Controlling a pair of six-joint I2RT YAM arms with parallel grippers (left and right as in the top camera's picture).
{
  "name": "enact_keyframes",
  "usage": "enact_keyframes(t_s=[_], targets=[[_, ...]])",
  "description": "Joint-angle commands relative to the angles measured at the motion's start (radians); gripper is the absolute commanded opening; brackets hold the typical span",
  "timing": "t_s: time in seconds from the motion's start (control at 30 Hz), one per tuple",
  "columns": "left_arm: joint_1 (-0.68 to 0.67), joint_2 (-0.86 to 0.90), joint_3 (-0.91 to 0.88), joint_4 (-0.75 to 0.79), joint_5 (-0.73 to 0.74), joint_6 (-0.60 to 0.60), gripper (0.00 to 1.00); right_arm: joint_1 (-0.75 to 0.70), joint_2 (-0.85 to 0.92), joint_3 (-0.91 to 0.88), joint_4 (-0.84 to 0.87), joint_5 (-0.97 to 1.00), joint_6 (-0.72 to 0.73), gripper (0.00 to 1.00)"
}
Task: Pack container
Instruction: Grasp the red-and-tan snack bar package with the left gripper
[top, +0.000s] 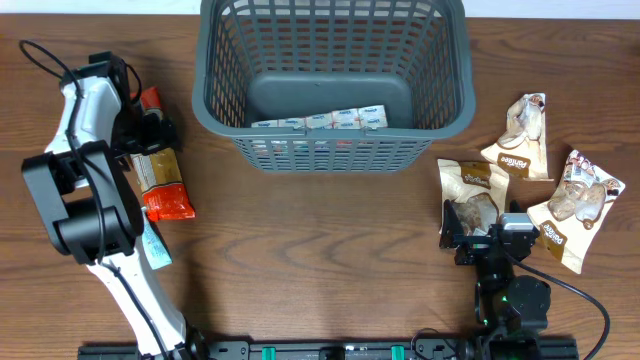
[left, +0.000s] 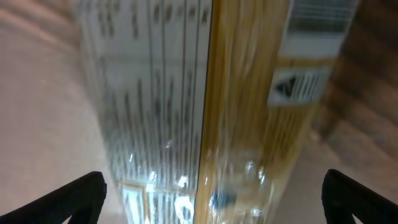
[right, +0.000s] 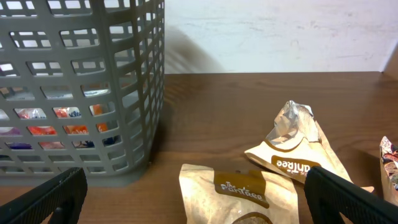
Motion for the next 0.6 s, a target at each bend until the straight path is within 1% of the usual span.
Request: enact_keyframes(t_s=[0.0,0.17,0.2,0.23,0.57], targets=[[0.004,0.026,-0.005,0.013,0.011,-0.009,0.99,0.003,0.001,-0.004,0.003,0.006,0.018,0.99],[0.004,0.032,-0.008,0.035,0.014,-0.009,0.99,0.003,0.001,-0.004,0.003,0.006,0.018,0.99],[0.004,0.032,-0.008,0.04,0.014,-0.009,0.93,0.003,0.001,-0.004,0.003,0.006,0.018,0.99],[0.004,0.032,-0.011,0.048,0.014,-0.009,0.89,0.003,0.001,-0.004,0.003,0.006,0.018,0.99],[0.004,0.032,-0.048,0.083,0.014,-0.009,0.91,0.003,0.001,-0.004,0.003,0.006,0.018,0.99]])
